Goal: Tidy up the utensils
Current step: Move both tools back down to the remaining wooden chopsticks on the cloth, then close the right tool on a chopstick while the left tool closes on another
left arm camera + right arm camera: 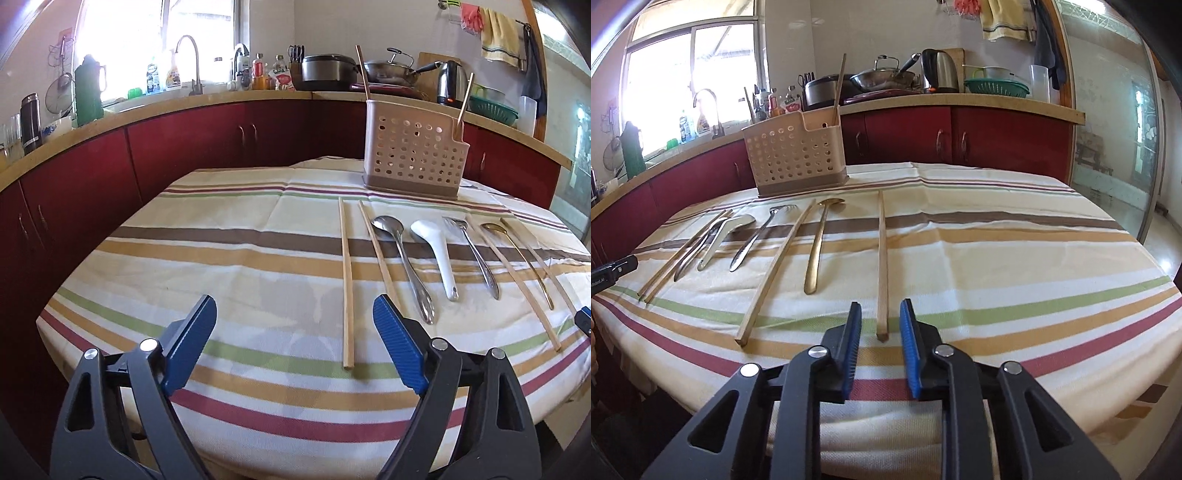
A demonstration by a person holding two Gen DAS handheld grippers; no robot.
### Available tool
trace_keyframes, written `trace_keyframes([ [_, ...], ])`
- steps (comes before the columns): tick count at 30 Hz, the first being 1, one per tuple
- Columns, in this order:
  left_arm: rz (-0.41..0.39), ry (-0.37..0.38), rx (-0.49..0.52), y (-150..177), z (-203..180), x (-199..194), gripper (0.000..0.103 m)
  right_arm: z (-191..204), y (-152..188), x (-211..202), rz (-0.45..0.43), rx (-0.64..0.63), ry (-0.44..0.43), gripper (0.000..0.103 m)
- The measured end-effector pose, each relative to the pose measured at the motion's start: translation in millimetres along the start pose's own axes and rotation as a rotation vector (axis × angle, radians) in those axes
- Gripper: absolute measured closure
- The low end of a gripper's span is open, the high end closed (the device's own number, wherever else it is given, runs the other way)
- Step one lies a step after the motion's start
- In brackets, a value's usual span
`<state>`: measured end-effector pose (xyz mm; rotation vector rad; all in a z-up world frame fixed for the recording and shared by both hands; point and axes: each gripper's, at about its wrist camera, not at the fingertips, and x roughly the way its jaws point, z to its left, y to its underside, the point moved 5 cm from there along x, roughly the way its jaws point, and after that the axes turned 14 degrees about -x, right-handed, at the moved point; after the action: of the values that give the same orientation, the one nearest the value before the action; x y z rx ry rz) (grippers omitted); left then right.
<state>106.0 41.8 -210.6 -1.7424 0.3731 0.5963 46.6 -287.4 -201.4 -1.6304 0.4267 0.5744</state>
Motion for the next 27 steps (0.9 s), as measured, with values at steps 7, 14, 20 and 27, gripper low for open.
trace_keyframes([
  [7,0.032,0.012,0.004,9,-2,3,0.030,1,1,-2,0.000,-0.003,-0.003,0.096],
  [14,0.078,0.017,0.024,20,-4,9,0.043,2,2,-3,-0.001,0.000,-0.005,0.096],
  [20,0.097,0.035,0.051,27,-10,12,0.057,3,2,-3,0.000,0.003,-0.006,0.096],
  [27,0.101,0.081,0.105,30,-23,10,0.087,3,2,-2,-0.001,0.001,-0.006,0.096],
])
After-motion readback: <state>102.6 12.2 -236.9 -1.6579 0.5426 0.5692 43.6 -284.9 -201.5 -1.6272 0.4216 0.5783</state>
